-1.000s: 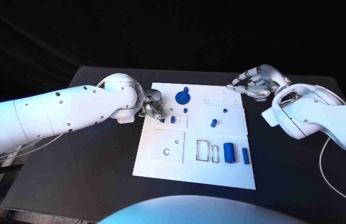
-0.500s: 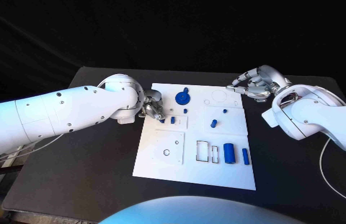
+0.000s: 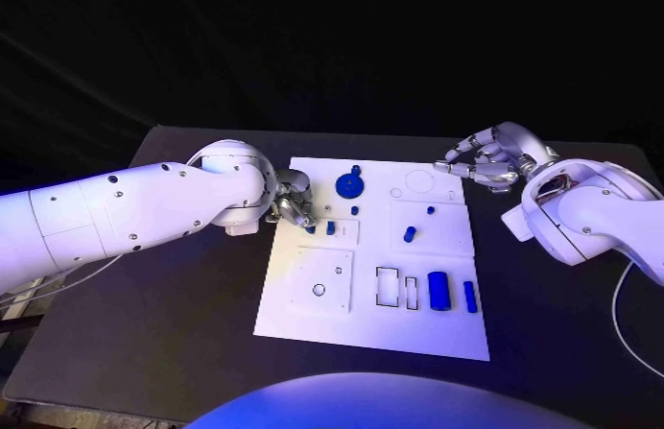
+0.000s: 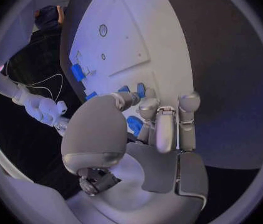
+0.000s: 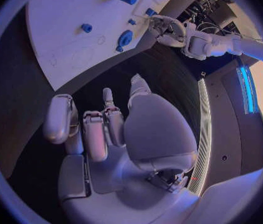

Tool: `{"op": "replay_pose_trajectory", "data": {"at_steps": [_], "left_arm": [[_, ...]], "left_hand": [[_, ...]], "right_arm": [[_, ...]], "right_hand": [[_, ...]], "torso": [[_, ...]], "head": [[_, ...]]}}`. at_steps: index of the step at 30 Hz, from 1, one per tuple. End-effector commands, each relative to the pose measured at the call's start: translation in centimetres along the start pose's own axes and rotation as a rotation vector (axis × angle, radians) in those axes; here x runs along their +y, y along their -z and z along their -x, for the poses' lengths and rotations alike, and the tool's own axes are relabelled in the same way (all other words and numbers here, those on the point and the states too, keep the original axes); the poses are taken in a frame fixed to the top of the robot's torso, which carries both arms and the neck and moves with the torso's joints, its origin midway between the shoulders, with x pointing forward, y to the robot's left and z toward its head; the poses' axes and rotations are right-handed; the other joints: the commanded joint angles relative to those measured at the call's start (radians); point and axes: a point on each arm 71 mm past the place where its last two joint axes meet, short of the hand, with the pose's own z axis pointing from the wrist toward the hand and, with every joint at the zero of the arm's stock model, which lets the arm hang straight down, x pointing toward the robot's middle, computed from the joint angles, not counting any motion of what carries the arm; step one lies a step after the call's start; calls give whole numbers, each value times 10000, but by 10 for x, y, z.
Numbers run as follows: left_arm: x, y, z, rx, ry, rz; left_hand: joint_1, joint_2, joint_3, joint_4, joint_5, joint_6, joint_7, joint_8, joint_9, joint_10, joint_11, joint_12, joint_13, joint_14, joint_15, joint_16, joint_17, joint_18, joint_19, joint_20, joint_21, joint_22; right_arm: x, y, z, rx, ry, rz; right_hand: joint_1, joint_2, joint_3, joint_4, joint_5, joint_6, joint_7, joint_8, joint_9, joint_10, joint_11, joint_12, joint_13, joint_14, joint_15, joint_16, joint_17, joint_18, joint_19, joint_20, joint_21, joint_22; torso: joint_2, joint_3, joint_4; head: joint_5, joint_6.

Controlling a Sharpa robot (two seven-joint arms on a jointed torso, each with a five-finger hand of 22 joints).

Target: Assemble the parts on the task board

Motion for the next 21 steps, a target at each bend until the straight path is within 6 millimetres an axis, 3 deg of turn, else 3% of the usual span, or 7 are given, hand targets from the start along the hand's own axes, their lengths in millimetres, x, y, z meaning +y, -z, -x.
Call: {"op": "replay_pose_trajectory", "data": {"at_steps": [1,21], "left_arm": [[-3,-2,-10,460,-70,-73],[-1,-3,-10,467,95,-45]], "left_hand": [[-8,-55,1537,-1468,54,74,-48,63,8,102,-2,79,54,478,-49,40,138,-9,80,6,51,32],[-497,-252,1606,-1353,36,230,-152,158,30,305,-80,179,196,490,-107,46,151,-34,155,-13,122,168]], "right_arm": [[1,0,0,17,88,100],[1,1,0,-4,84,98]], "right_hand": [[-7,107,-68,4,16,-62,-25,60,13,-54,3,-37,919,659,-32,-36,783,178,-40,-39,-5,216],[-20,117,-81,7,12,-66,-25,68,14,-63,3,-52,905,655,-33,-44,762,183,-52,-41,-34,201]], "torso": [[-13,-4,8],[-4,-10,10]], "head": [[-4,-9],[-8,-16]]}}
